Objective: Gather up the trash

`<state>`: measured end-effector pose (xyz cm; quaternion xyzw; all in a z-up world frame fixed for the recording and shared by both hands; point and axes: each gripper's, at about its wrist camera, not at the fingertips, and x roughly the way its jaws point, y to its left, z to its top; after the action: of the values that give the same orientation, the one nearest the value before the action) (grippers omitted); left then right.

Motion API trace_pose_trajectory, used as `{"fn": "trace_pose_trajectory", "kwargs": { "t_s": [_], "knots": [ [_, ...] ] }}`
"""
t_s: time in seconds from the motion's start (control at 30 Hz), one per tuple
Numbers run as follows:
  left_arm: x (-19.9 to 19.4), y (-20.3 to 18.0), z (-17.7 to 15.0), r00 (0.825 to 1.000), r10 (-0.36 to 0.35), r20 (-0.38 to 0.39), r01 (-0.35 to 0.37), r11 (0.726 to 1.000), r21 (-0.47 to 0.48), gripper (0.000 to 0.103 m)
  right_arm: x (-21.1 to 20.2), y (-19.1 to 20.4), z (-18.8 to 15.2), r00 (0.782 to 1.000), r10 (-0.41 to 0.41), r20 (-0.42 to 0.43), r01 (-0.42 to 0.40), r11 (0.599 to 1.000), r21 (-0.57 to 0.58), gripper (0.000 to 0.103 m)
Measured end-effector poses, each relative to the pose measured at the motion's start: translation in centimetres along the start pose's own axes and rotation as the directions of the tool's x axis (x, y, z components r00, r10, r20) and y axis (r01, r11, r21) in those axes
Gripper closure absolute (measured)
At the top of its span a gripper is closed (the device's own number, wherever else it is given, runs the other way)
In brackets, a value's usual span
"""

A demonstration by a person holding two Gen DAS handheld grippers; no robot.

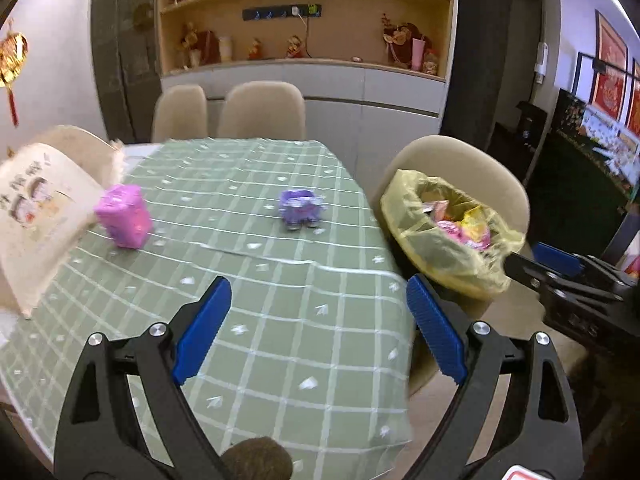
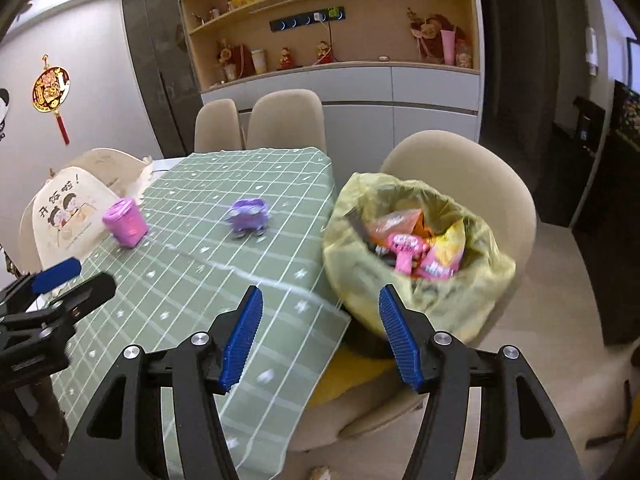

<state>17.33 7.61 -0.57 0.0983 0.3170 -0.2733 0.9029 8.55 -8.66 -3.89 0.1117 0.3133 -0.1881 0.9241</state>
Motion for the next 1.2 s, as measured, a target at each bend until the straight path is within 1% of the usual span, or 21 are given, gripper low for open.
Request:
{"fn": "trace_pose_trajectory", "kwargs": {
  "t_s": [0.07, 0.1, 0.2, 0.4, 0.53, 0.8, 1.2],
  "knots": [
    [-1.1, 0.4, -0.8, 0.999, 0.052, 0.014, -0.052, 0.999, 0.013, 0.018, -1.3, 1.2, -1.1, 1.000, -0.020, 0.007, 0.020, 1.000, -0.002, 0.046],
    [-1.7, 0.7, -1.2, 0.998, 0.063, 0.017, -0.064, 0.998, 0.016, 0.018, -2.0, 2.1, -1.8, 0.999, -0.042, 0.014, 0.042, 0.999, -0.008, 0.046],
    [-2.6, 1.5, -2.0, 0.999, 0.038, 0.003, -0.038, 0.999, 0.006, 0.018, -3.5, 3.4, -2.7, 0.998, -0.059, 0.024, 0.059, 0.998, 0.001, 0.046],
    [-5.1, 3.1, -3.1, 0.999, 0.019, 0.027, -0.019, 1.000, 0.003, 0.018, -5.8, 5.2, -3.7, 0.996, -0.076, 0.054, 0.076, 0.997, 0.012, 0.046],
    [-5.8, 3.5, -3.7, 1.000, 0.003, 0.021, -0.004, 1.000, 0.014, 0.018, -6.8, 6.3, -4.1, 0.993, -0.091, 0.074, 0.091, 0.996, 0.009, 0.046],
    [-7.2, 4.1, -4.6, 1.000, 0.002, 0.031, -0.003, 1.000, 0.024, 0.018, -8.1, 7.0, -5.0, 0.991, -0.101, 0.086, 0.099, 0.995, 0.021, 0.046],
    [-7.6, 4.3, -5.1, 0.999, -0.016, 0.029, 0.015, 0.999, 0.036, 0.018, -8.8, 7.1, -5.6, 0.989, -0.122, 0.090, 0.119, 0.992, 0.031, 0.046]
  ]
}}
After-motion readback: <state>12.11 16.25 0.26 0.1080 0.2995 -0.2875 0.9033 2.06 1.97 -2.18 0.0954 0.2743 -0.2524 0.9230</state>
